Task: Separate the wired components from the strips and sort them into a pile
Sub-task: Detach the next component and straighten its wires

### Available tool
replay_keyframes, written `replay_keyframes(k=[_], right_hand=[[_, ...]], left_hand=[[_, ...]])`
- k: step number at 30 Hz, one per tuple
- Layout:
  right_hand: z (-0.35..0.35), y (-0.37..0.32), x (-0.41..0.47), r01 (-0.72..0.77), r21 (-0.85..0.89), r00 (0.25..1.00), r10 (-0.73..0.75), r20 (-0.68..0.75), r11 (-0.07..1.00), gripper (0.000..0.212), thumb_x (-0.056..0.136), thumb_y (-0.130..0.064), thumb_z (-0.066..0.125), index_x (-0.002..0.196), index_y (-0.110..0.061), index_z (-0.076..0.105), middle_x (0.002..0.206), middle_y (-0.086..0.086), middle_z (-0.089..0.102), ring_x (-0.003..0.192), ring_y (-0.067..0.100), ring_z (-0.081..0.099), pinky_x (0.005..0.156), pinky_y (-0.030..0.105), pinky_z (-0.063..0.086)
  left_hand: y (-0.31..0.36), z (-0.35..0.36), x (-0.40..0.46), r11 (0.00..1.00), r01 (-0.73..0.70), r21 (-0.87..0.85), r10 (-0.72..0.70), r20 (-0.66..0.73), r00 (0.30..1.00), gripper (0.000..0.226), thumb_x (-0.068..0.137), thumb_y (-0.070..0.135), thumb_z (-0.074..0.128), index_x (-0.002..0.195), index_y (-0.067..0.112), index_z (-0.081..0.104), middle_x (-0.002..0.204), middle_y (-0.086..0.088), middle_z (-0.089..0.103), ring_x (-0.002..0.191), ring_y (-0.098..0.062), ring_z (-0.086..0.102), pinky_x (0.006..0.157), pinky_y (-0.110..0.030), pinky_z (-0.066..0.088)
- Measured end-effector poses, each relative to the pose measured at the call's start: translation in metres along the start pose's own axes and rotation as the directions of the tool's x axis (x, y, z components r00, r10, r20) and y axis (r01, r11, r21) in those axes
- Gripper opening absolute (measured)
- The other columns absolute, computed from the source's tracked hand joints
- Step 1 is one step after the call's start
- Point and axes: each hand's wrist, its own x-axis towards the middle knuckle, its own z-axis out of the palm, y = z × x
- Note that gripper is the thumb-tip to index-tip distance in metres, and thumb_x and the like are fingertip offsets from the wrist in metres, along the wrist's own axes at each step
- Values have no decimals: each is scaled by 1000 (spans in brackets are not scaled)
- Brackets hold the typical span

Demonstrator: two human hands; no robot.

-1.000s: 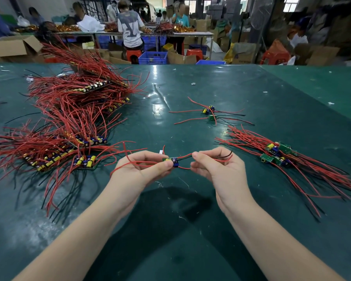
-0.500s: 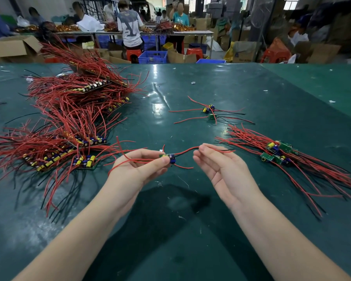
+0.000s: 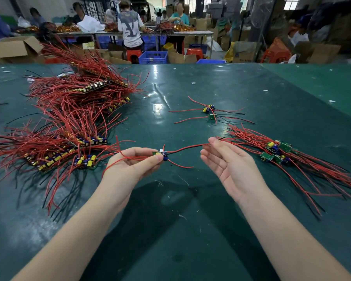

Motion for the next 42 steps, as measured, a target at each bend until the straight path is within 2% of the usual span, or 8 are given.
replay_keyframes(k=[4, 11, 19, 27, 31, 36, 38, 42], right_hand=[[0, -2, 1, 26, -7, 1000, -26, -12, 1000, 30, 64, -12, 78, 89, 1, 67, 76, 12, 72, 68, 23, 72, 61, 24, 57], [-2, -5, 4, -19, 73, 999, 16, 34, 997, 6, 63, -15, 78, 66, -10, 76, 76, 10, 73, 70, 18, 72, 61, 21, 56], [5, -9, 0, -253, 367, 967, 227, 113, 895, 9, 59, -10, 78, 66, -5, 76, 74, 5, 73, 61, 8, 70, 52, 17, 55], [-3, -9, 2, 46, -49, 998, -48, -47, 998, 4, 82, -6, 72, 85, -5, 70, 76, 8, 73, 65, 18, 71, 59, 22, 56], [-5, -10, 3, 159, -165, 982, -173, -78, 973, 7, 81, -2, 73, 76, -7, 73, 74, 6, 72, 64, 18, 70, 62, 23, 57], [0, -15, 2, -34, 150, 999, 38, -23, 988, 10, 73, -6, 74, 64, -11, 75, 68, 2, 71, 61, 9, 69, 55, 17, 54], [1, -18, 1, -124, 291, 992, 121, 30, 949, 2, 63, -8, 76, 65, -9, 74, 68, 1, 69, 55, 4, 65, 50, 14, 52], [2, -20, -2, -272, 440, 960, 211, 184, 856, 19, 53, -9, 81, 71, -7, 73, 77, 1, 70, 45, 0, 57, 42, 12, 47]], left_hand=[[1, -2, 3, 1000, 7, -13, -7, -26, 1000, 31, 54, 15, 78, 82, 4, 70, 80, -11, 74, 74, -18, 71, 71, -22, 57], [1, -5, 5, 997, 42, -58, -43, -13, 999, 27, 60, 11, 73, 85, 1, 68, 79, -10, 74, 74, -18, 72, 66, -19, 55], [-1, -3, 8, 991, 68, -114, -65, 26, 998, 24, 61, 12, 74, 83, 3, 70, 82, -11, 74, 77, -18, 73, 67, -19, 56], [3, -7, 5, 999, -12, -42, 11, -14, 1000, 26, 60, 12, 74, 85, 3, 68, 79, -8, 74, 76, -16, 72, 70, -21, 57], [3, -5, 5, 999, -38, 34, 39, -33, 999, 26, 60, 13, 75, 84, 4, 69, 77, -8, 74, 73, -16, 71, 73, -24, 58], [3, -6, 5, 995, 47, -91, -47, -7, 999, 21, 63, 9, 72, 83, 3, 69, 79, -10, 74, 74, -17, 73, 65, -19, 55], [2, -5, 6, 989, 90, -120, -89, 14, 996, 14, 62, 10, 72, 76, 6, 74, 80, -10, 74, 75, -17, 73, 65, -19, 56], [3, -3, 7, 973, 149, -177, -141, 55, 989, 10, 61, 11, 73, 70, 10, 78, 80, -10, 74, 74, -17, 73, 64, -18, 56]])
